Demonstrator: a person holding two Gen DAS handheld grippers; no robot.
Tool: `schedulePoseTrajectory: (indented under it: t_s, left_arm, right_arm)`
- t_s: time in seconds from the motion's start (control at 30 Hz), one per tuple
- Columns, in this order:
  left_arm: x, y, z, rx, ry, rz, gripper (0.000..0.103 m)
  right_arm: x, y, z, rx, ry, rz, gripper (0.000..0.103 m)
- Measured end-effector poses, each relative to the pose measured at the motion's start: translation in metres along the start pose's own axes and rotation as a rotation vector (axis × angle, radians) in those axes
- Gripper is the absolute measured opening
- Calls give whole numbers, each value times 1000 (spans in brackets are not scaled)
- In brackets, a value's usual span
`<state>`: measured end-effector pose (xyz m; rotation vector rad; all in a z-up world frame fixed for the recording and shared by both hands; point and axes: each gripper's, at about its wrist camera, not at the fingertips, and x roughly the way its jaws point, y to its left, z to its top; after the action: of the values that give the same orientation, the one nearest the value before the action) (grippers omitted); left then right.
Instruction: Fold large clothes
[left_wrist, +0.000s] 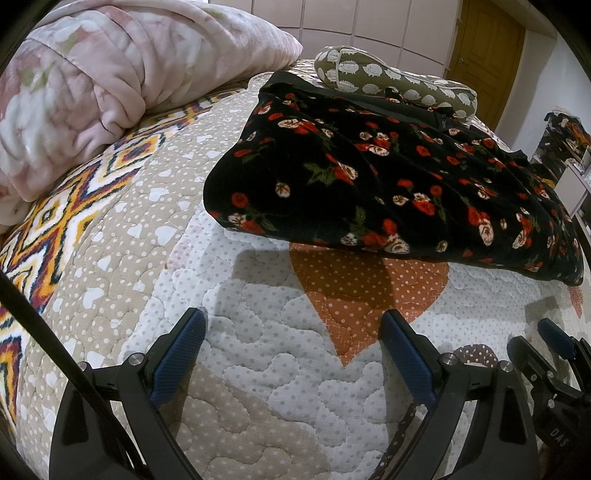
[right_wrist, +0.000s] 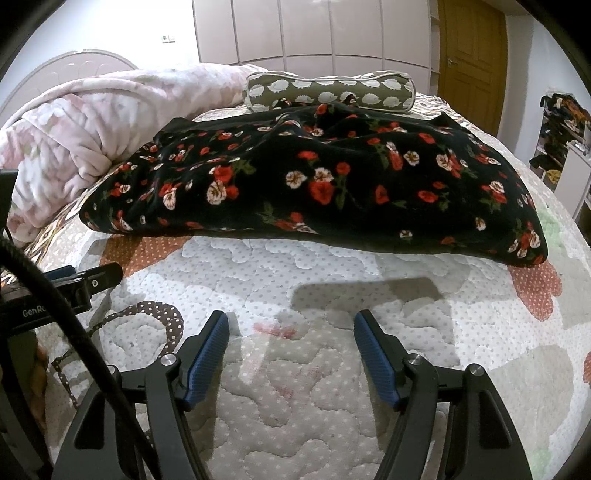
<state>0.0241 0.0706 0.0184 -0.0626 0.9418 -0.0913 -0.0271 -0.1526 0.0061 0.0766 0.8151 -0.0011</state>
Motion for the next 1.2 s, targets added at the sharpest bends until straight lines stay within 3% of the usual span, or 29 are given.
schedulePoseTrajectory:
  t_s: [1.2]
  left_arm:
    - [0, 0, -1, -1, -5, -5, 97]
  right_arm:
    - [2, 2, -1, -9, 1, -3, 77]
